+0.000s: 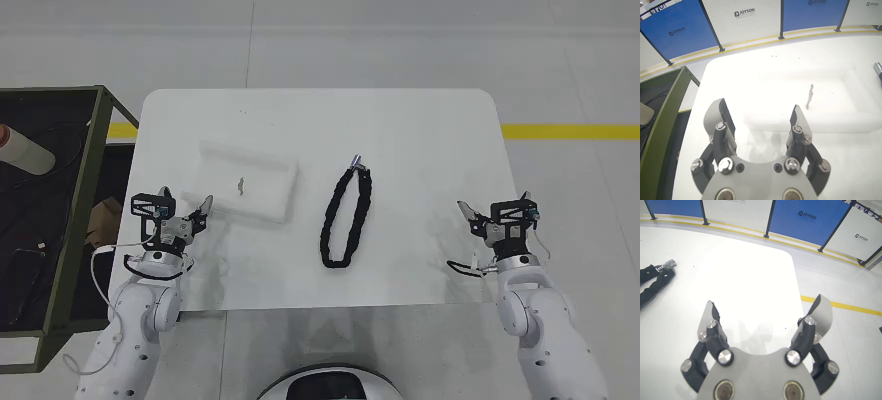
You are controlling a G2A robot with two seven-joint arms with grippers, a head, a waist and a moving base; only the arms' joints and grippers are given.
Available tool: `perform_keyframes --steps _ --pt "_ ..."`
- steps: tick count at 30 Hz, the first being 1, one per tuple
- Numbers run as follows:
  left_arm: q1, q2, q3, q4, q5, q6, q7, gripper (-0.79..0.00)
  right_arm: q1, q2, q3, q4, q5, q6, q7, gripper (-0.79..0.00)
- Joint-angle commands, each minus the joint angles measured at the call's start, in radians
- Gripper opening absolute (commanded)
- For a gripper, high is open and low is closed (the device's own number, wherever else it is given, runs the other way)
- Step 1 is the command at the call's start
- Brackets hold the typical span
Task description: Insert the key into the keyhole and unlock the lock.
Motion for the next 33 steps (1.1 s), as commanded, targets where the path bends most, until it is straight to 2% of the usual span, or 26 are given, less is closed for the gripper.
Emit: perform_keyframes --steps 1,18,19,20,22,25,28,29,31,33 --pt "0.000 0.000 0.000 0.000 0.000 0.000 0.000 -0.164 0.000 0.000 0.000 0.000 0.000 0.000 0.000 -0.001" --pt "0.000 0.000 0.000 0.000 0.000 0.000 0.000 -0.164 0.000 0.000 0.000 0.000 0.000 0.000 0.000 -0.001" --pt "-0.003 -0.001 -0.005 0.000 -0.017 0.004 -0.006 0.000 0.000 0.000 0.000 0.000 0.000 0.000 0.000 0.000" --pt "-0.012 -0.001 -0.015 -0.002 -0.041 -0.002 -0.021 0.000 0.000 0.000 0.000 0.000 0.000 0.000 0.000 0.000" --pt "-0.045 0.002 -0.042 0.002 -0.118 -0.077 -0.078 0.000 0.000 0.000 0.000 0.000 0.000 0.000 0.000 0.000" --pt "-0.102 0.012 -0.119 0.000 -0.307 -0.229 -0.215 0.000 0.000 0.000 0.000 0.000 0.000 0.000 0.000 0.000" --pt "-0.194 0.031 -0.199 0.017 -0.556 -0.391 -0.479 0.000 0.000 0.000 0.000 0.000 0.000 0.000 0.000 0.000" --pt "-0.223 0.036 -0.217 0.030 -0.614 -0.407 -0.562 0.000 0.000 0.000 0.000 0.000 0.000 0.000 0.000 0.000" --pt "-0.324 0.054 -0.232 0.071 -0.794 -0.456 -0.833 0.000 0.000 0.000 0.000 0.000 0.000 0.000 0.000 0.000" --pt "-0.460 0.075 -0.213 0.142 -0.941 -0.455 -1.148 0.000 0.000 0.000 0.000 0.000 0.000 0.000 0.000 0.000"
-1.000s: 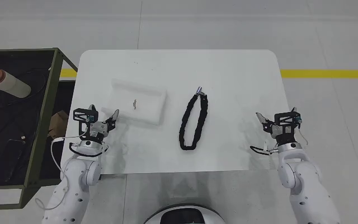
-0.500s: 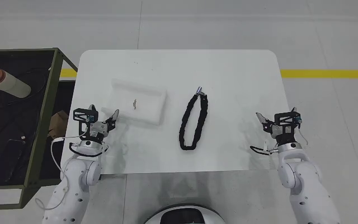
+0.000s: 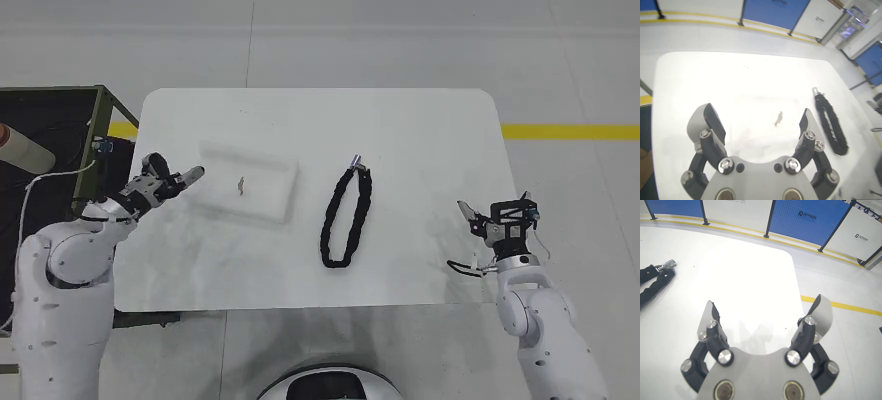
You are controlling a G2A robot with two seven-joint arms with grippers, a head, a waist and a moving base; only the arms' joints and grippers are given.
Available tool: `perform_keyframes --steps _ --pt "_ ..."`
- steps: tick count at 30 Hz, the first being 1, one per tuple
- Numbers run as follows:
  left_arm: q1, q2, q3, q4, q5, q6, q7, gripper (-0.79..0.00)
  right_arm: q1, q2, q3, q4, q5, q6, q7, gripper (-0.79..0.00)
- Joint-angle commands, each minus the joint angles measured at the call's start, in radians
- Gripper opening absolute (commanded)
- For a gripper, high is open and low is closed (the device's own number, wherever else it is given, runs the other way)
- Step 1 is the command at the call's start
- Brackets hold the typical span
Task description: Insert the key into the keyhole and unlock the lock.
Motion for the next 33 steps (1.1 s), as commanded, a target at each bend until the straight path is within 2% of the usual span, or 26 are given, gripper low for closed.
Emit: perform_keyframes --steps 1,2,3,5,8,12,15,29,31,33 --pt "-0.151 0.018 0.048 0.089 -0.212 -0.007 -0.403 0.000 0.000 0.000 0.000 0.000 0.000 0.000 0.000 0.000" --pt "-0.256 0.032 0.093 0.164 -0.321 0.083 -0.538 0.000 0.000 0.000 0.000 0.000 0.000 0.000 0.000 0.000" --pt "-0.329 0.046 0.123 0.213 -0.357 0.132 -0.587 0.000 0.000 0.000 0.000 0.000 0.000 0.000 0.000 0.000" --pt "-0.434 0.072 0.199 0.317 -0.376 0.174 -0.629 0.000 0.000 0.000 0.000 0.000 0.000 0.000 0.000 0.000" --pt "-0.553 0.111 0.367 0.446 -0.398 0.174 -0.629 0.000 0.000 0.000 0.000 0.000 0.000 0.000 0.000 0.000" --pt "-0.647 0.144 0.557 0.512 -0.406 0.164 -0.619 0.000 0.000 0.000 0.000 0.000 0.000 0.000 0.000 0.000" --pt "-0.680 0.164 0.625 0.558 -0.420 0.120 -0.574 0.000 0.000 0.000 0.000 0.000 0.000 0.000 0.000 0.000" --pt "-0.680 0.164 0.625 0.558 -0.420 0.120 -0.574 0.000 0.000 0.000 0.000 0.000 0.000 0.000 0.000 0.000" --pt "-0.683 0.170 0.647 0.485 -0.260 0.162 -0.554 0.000 0.000 0.000 0.000 0.000 0.000 0.000 0.000 0.000" --pt "-0.685 0.169 0.674 0.439 -0.193 0.216 -0.555 0.000 0.000 0.000 0.000 0.000 0.000 0.000 0.000 0.000"
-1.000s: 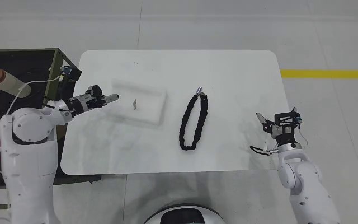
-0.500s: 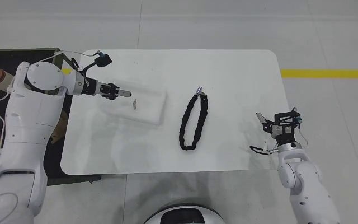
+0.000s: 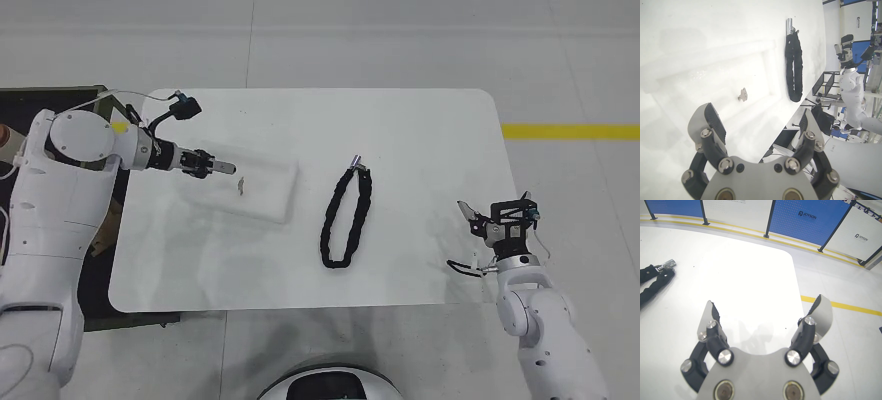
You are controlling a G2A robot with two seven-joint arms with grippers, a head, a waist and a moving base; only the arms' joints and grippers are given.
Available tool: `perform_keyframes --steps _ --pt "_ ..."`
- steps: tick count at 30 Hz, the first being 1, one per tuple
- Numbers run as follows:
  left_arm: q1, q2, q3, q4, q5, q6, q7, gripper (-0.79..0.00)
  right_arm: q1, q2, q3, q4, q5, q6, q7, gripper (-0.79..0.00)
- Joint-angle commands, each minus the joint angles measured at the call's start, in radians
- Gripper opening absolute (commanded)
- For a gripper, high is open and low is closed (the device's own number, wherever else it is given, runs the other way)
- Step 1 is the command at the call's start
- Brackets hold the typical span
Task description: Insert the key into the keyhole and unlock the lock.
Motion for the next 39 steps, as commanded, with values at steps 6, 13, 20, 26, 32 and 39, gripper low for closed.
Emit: perform_keyframes --steps 6,13,20,26,32,39 --pt "-0.104 -0.040 0.190 -0.030 0.317 0.117 -0.070 0.000 0.000 0.000 0.000 0.000 0.000 0.000 0.000 0.000" --pt "-0.171 -0.092 0.316 -0.002 0.333 0.128 -0.077 -0.203 0.000 0.000 0.000 0.000 0.000 0.000 0.000 0.000" --pt "-0.224 -0.131 0.386 0.047 0.365 0.172 -0.082 -0.286 0.000 0.000 0.000 0.000 0.000 0.000 0.000 0.000" --pt "-0.230 -0.144 0.405 0.099 0.360 0.148 -0.082 -0.413 0.000 0.000 0.000 0.000 0.000 0.000 0.000 0.000" --pt "-0.249 -0.166 0.428 0.136 0.369 0.146 -0.082 -0.480 0.000 0.000 0.000 0.000 0.000 0.000 0.000 0.000" --pt "-0.266 -0.186 0.446 0.186 0.376 0.143 -0.082 -0.545 0.000 0.000 0.000 0.000 0.000 0.000 0.000 0.000"
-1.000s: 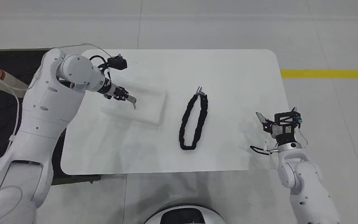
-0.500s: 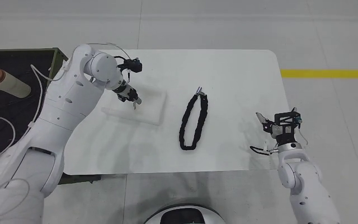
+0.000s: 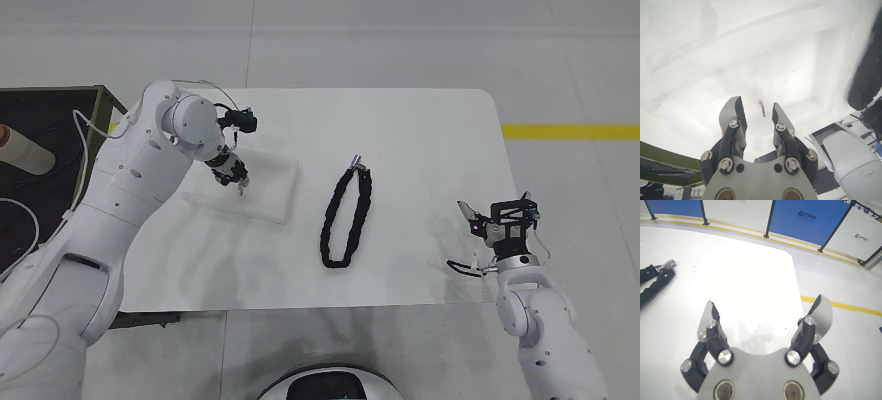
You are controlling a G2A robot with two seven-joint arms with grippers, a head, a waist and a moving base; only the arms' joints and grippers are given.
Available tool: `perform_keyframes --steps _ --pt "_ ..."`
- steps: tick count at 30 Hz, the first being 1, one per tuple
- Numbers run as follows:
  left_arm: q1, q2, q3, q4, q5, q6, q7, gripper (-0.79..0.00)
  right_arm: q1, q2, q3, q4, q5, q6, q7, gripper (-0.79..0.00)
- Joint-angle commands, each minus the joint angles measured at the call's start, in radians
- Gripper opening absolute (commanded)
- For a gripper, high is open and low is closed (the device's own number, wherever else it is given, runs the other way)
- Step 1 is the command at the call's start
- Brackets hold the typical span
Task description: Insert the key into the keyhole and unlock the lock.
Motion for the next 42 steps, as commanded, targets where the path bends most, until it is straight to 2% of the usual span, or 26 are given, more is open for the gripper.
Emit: perform_keyframes --steps 1,5,7,10,17,22,26,29,33,35,36,38,42 --pt "-0.006 -0.006 0.007 0.018 -0.002 -0.006 0.000 -0.545 0.000 0.000 0.000 0.000 0.000 0.000 0.000 0.000" --pt "-0.017 -0.018 0.016 0.042 -0.009 -0.019 0.000 -0.619 0.000 0.000 0.000 0.000 0.000 0.000 0.000 0.000" --pt "-0.022 -0.023 0.019 0.052 -0.007 -0.021 0.000 -0.717 0.000 0.000 0.000 0.000 0.000 0.000 0.000 0.000" --pt "-0.029 -0.030 0.022 0.067 -0.005 -0.022 0.000 -0.785 0.000 0.000 0.000 0.000 0.000 0.000 0.000 0.000" --pt "-0.047 -0.036 0.026 0.063 0.011 -0.002 0.000 -0.785 0.000 0.000 0.000 0.000 0.000 0.000 0.000 0.000" --pt "-0.036 -0.023 0.048 -0.088 0.167 0.139 0.000 -0.785 0.000 0.000 0.000 0.000 0.000 0.000 0.000 0.000" --pt "-0.017 -0.005 0.028 -0.181 0.193 0.229 0.000 -0.785 0.000 0.000 0.000 0.000 0.000 0.000 0.000 0.000" --pt "0.010 0.016 -0.046 -0.254 0.161 0.265 0.005 -0.785 0.000 0.000 0.000 0.000 0.000 0.000 0.000 0.000" --pt "0.160 0.065 -0.265 -0.379 0.011 0.229 0.141 -0.785 0.000 0.000 0.000 0.000 0.000 0.000 0.000 0.000" --pt "0.241 0.082 -0.360 -0.417 -0.082 0.180 0.202 -0.785 0.000 0.000 0.000 0.000 0.000 0.000 0.000 0.000" --pt "0.305 0.094 -0.432 -0.437 -0.170 0.120 0.244 -0.785 0.000 0.000 0.000 0.000 0.000 0.000 0.000 0.000" --pt "0.390 0.108 -0.516 -0.453 -0.270 0.022 0.289 -0.785 0.000 0.000 0.000 0.000 0.000 0.000 0.000 0.000" --pt "0.512 0.122 -0.601 -0.487 -0.342 -0.069 0.386 -0.785 0.000 0.000 0.000 0.000 0.000 0.000 0.000 0.000"
